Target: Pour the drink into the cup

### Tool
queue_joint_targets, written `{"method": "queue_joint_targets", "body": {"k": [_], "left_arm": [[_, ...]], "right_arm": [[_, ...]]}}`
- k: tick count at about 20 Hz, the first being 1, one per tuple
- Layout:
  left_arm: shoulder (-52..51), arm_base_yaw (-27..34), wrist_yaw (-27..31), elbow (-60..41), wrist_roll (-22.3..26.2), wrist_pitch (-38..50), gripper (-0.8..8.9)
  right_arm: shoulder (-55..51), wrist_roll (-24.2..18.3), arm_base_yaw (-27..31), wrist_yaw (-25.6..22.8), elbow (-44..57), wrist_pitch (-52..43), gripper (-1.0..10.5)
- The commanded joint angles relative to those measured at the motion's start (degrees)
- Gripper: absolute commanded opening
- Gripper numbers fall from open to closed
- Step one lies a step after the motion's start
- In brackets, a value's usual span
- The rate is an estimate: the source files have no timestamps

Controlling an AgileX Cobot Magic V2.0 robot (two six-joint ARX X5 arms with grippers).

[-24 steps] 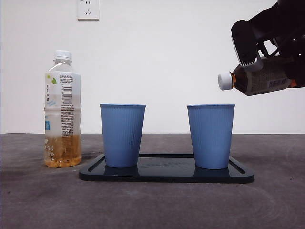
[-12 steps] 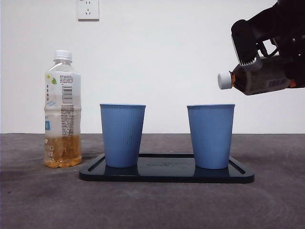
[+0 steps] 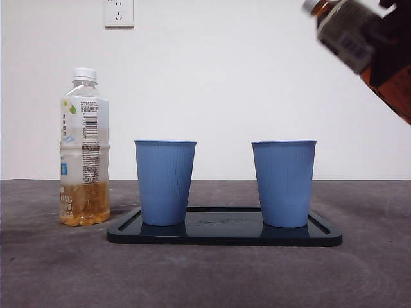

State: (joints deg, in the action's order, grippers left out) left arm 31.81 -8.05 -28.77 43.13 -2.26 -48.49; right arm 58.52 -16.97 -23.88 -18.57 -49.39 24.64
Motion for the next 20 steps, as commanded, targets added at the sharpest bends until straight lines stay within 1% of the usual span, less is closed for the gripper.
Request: {"method": "queue_joint_targets", "body": {"k": [1,4,6,9,11,14,20], "left_arm": [[0.2,-0.1,-0.4,1.2,0.3,0.3,4.99],[0.2,-0.1,-0.4,1.2,0.3,0.2,5.00],[0.2,-0.1,-0.4,1.2,0.3,0.2,5.00],[0.2,-0.1,-0.4,1.2,0.3,0.3,5.00],[0.2,-0.1,-0.3,1.2,0.3,0.4,5.00],[0.2,-0.1,-0.3,1.2,0.3,0.4,5.00],[0.2,-0.1,-0.3,1.2,0.3,0.1,5.00]], "right_arm": [[-1.0,11.8,3.1,6.9,-1.1,-5.6,1.1],[-1.0,16.7,5.8,12.5,3.7,-14.9,1.1],[-0.9,19.0,6.5,14.2,8.9,-23.8,1.1],[-0.9,22.5,7.3,14.4,16.5,-37.5,1.0],[0.4,23.3,7.8,15.4,20.2,-43.7,1.0],[5.9,24.1,8.0,16.8,23.6,-51.9,1.0],[17.7,24.0,8.1,17.2,23.9,-63.3,1.0]]}}
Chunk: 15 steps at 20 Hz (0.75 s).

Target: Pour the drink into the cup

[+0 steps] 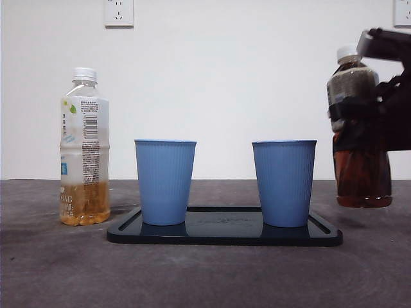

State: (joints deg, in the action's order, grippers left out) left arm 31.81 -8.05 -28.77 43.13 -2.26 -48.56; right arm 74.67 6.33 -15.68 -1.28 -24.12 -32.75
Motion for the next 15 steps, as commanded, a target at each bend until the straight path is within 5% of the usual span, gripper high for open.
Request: {"method": "queue_joint_targets", "body": {"k": [1,8,15], "left_arm": [[0.2,-0.1,-0.3,1.2,0.3,0.1,5.00],[0.2,-0.1,-0.3,1.2,0.6,0.2,5.00],[0.2,-0.1,0.9,1.2,0.5,0.2,5.01]], "right_arm": [[3.3,0.7,0.1,0.0,-1.4,-7.6,1.0],[11.4,0.7,0.9,0.2,-1.4,-13.1,1.1],[11.8,0.3,0.9,0.4,-1.4,-10.6,2.8]]}}
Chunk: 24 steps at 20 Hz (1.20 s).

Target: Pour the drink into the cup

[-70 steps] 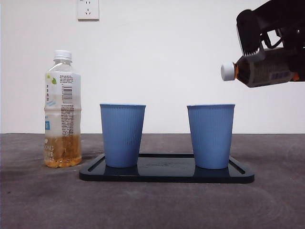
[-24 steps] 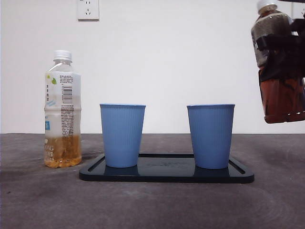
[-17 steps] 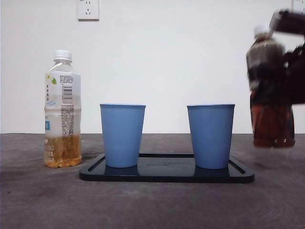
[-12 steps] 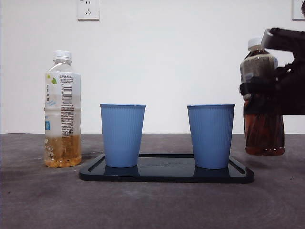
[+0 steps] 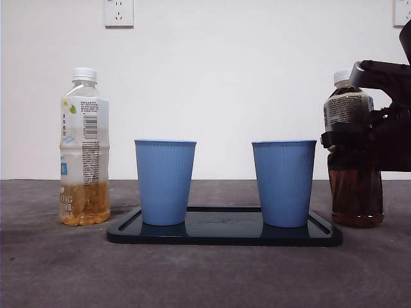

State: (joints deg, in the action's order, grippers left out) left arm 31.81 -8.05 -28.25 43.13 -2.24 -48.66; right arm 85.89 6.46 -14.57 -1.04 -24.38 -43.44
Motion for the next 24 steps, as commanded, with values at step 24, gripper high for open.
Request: {"method": "queue_joint_targets", "body": {"k": [24], "left_arm": [[17.4,-2.4,9.4,-11.5,-2.1,34.3,6.63]], "right_arm": [[-43.6,8.1,-0.3,4.6,-1.2,47.5,3.9]]}}
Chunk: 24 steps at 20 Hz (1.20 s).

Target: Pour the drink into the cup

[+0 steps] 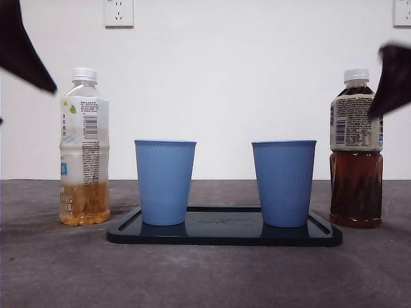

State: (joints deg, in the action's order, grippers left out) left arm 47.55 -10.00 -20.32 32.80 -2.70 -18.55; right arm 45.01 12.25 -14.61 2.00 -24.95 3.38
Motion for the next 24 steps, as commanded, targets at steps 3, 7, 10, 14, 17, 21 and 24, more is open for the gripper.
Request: {"method": "queue_joint_targets", "body": {"k": [3,7,10,14,17,21,24], "left_arm": [[7.2,-1.4,3.2,-4.6,-2.7,14.9,6.63],[16.8,-2.9,7.1,-5.4,-1.6,24.5,6.62],[23.4,-2.9,8.6,-5.4,-1.4,33.5,6.61],[28.0,-2.9,8.8,-5.4,-1.1,40.9,6.61],[31.2,-2.9,8.8,-5.4,-1.0,45.5,6.59],[35.5,-2.9,8.8,-5.4,-1.0,50.6,6.58],[38.2,-2.9,8.8,-5.4,-1.0,54.1,6.58]], "right_arm": [[-9.9,4.0,-0.9,4.1,-1.2,4.5,3.9],[-16.2,4.5,-1.8,4.1,-2.2,9.5,3.9],[-19.3,4.5,-1.8,4.2,-2.3,11.3,3.9],[-21.0,4.5,-1.8,4.3,-2.5,12.1,3.9],[-21.7,4.4,-1.8,4.2,-2.8,12.1,3.9],[-21.7,3.6,-1.8,4.2,-3.4,12.1,3.9],[-21.7,3.2,-1.8,4.2,-3.7,12.1,3.9]]}}
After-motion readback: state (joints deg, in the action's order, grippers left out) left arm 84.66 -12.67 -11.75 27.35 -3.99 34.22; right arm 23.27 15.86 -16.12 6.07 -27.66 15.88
